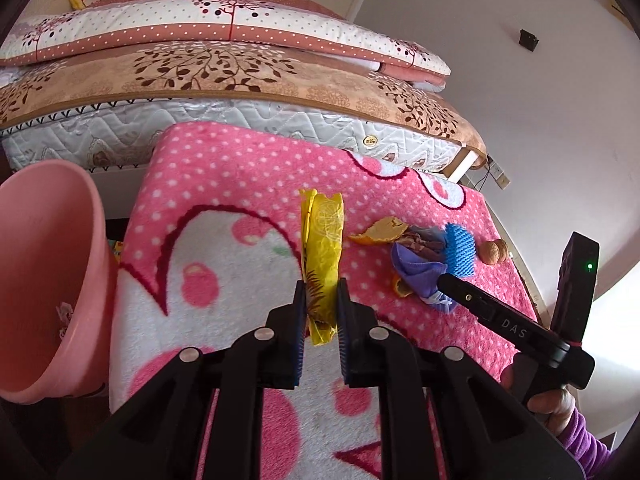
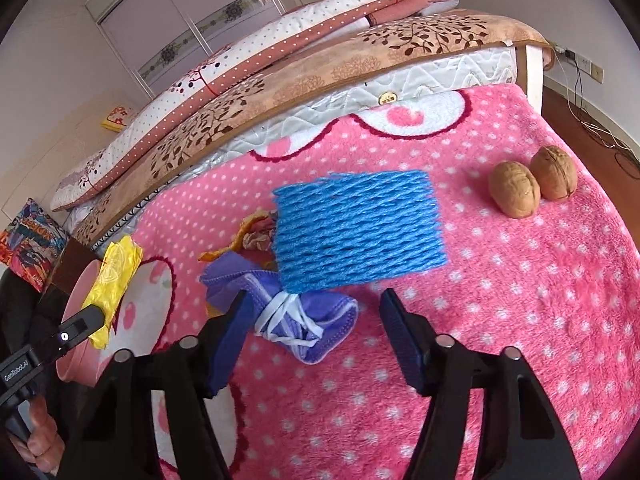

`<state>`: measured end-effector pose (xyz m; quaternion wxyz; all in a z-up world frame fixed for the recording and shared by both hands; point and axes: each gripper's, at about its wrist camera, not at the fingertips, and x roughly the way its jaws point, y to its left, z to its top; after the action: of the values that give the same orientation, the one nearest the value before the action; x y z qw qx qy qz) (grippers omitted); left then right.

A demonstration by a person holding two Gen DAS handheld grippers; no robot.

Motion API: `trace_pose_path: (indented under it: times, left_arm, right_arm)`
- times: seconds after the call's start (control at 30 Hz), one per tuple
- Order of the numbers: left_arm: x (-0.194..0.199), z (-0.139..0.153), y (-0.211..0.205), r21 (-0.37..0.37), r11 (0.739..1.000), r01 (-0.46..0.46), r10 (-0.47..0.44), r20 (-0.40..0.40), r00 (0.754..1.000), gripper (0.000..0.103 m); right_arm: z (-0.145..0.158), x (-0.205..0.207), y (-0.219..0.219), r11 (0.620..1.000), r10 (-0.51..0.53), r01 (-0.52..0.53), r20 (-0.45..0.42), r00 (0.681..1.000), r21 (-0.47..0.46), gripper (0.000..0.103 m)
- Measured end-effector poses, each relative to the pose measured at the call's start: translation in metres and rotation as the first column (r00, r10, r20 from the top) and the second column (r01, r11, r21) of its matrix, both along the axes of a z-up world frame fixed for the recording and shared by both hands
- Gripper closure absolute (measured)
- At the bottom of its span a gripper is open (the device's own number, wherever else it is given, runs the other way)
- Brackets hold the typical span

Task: Collect trash
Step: 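Grasp yellow plastic wrapper with left tool while right tool grasps purple cloth bag, then carry wrapper and purple bag over pink bucket and open both tools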

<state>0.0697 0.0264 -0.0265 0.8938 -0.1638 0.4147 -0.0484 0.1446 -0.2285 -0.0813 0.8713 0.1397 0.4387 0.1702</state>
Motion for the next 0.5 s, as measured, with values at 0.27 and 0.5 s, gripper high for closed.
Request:
trace_pose_path:
  times: [0.27, 0.5]
  left_arm:
    - [-0.012, -0.002, 0.007, -0.018, 1.0, -0.008, 0.008, 0.008, 1.0, 0.089]
    - [-0.025, 0.001, 0.013, -0.019, 1.0, -0.02, 0.021, 0.029, 0.999, 0.09]
  right_arm:
    - [0.008, -0.019, 0.003, 0.999, 0.039, -0.039, 0.011, 0.999, 0.026, 0.093]
    - [0.034, -0.046, 0.008, 0.997, 0.07, -0.073, 0.095, 0.993, 0.029, 0.095]
